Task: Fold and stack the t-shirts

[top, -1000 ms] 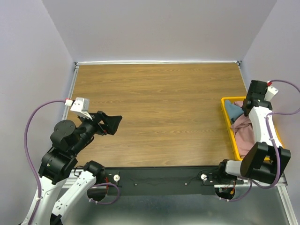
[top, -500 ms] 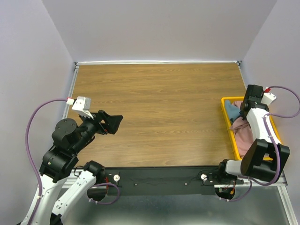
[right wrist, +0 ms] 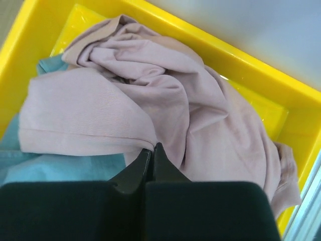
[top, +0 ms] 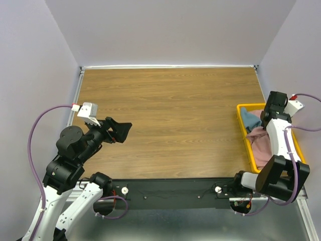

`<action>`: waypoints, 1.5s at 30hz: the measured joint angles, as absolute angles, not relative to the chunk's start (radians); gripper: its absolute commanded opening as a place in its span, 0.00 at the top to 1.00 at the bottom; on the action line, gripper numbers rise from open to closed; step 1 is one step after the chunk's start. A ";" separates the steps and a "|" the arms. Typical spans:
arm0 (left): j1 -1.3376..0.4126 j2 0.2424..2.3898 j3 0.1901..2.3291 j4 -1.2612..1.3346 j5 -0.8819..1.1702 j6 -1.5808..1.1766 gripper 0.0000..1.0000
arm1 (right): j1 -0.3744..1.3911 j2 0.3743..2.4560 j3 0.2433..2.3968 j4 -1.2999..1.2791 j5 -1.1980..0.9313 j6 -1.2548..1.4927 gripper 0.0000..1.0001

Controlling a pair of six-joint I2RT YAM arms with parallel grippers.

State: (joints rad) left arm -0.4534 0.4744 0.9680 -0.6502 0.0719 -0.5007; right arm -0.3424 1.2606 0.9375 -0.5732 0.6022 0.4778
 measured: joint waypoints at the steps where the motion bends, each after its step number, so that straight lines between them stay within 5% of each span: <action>1: -0.453 0.476 0.968 -0.648 0.072 -0.502 0.01 | -0.342 1.253 0.938 -0.573 0.603 0.477 0.99; 7: -0.453 0.488 0.968 -0.631 0.072 -0.503 0.01 | -0.342 1.214 1.039 -0.595 0.603 0.438 0.99; 17: -0.453 0.509 0.968 -0.611 0.070 -0.509 0.01 | -0.343 1.219 1.568 -0.631 0.555 0.248 0.99; 26: -0.453 0.508 0.968 -0.599 0.046 -0.522 0.02 | -0.328 1.309 1.909 -0.565 0.002 0.310 0.99; 30: -0.453 0.499 0.969 -0.600 0.034 -0.528 0.01 | -0.173 1.327 1.905 -0.446 -0.204 0.419 0.99; 35: -0.454 0.470 0.975 -0.600 0.007 -0.542 0.01 | 0.268 1.437 1.947 -0.319 -0.272 0.474 0.96; 37: -0.454 0.458 0.975 -0.601 -0.006 -0.550 0.01 | 0.430 1.502 1.956 -0.290 -0.254 0.465 0.79; 38: -0.454 0.450 0.975 -0.600 -0.013 -0.553 0.02 | 0.513 1.541 1.956 -0.279 -0.239 0.455 0.60; 40: -0.454 0.437 0.975 -0.601 -0.027 -0.563 0.02 | 0.635 1.634 1.954 -0.276 -0.217 0.449 0.38; 45: -0.454 0.397 0.975 -0.618 -0.055 -0.600 0.02 | 0.714 1.756 1.870 -0.321 -0.156 0.434 0.23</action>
State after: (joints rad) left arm -0.4538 0.3965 0.9749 -0.6178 -0.0551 -0.6003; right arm 0.7136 1.7557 1.8698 -0.3206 -0.1562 0.4335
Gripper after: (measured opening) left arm 0.985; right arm 0.733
